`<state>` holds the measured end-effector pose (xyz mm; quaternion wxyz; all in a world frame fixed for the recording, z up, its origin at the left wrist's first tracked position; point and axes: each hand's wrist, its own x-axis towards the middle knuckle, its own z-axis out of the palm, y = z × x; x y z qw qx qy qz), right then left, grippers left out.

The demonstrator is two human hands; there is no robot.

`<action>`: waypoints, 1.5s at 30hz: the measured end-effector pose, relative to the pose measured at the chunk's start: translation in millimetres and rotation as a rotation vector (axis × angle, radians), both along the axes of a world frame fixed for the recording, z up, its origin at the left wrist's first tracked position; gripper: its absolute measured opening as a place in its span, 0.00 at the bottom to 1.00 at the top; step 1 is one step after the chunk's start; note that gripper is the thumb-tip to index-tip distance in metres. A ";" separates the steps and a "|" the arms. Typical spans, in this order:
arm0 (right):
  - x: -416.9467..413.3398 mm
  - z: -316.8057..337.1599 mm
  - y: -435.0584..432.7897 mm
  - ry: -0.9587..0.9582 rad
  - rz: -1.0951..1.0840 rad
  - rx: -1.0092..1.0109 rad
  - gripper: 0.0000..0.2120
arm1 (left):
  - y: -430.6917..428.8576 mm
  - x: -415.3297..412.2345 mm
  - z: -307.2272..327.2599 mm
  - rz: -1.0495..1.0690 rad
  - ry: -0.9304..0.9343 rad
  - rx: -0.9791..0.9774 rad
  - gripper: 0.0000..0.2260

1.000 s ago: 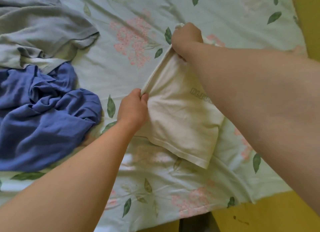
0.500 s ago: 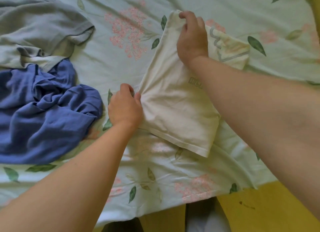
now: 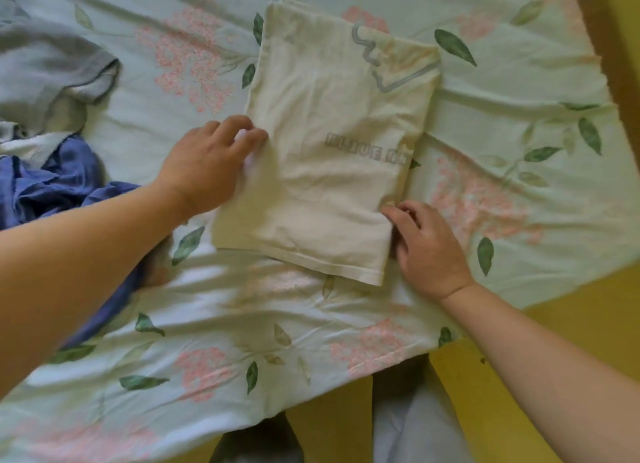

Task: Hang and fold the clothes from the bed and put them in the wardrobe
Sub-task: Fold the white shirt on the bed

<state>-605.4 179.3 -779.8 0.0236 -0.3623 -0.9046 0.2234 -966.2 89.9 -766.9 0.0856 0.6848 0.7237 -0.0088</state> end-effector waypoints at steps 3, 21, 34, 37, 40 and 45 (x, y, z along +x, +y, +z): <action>-9.8 6.1 -9.4 0.115 -0.493 -0.322 0.13 | 8.3 20.8 9.5 0.197 -0.002 0.025 0.20; -35.8 10.3 -45.2 0.111 -0.864 -0.945 0.23 | 305.6 154.0 23.1 0.131 0.047 -0.292 0.19; -27.0 1.7 -67.4 0.134 -0.888 -1.097 0.19 | 340.1 164.7 32.6 0.077 0.125 -0.522 0.19; -28.1 0.2 -64.3 0.108 -0.887 -1.093 0.19 | 335.9 163.7 16.1 0.174 -0.013 -0.436 0.13; -26.6 6.2 -52.3 0.040 -0.808 -1.163 0.23 | 322.7 162.9 12.8 0.227 -0.114 -0.300 0.12; -0.3 14.0 -13.2 -0.224 -0.527 -0.671 0.30 | 261.9 112.8 16.3 0.263 -0.086 0.157 0.14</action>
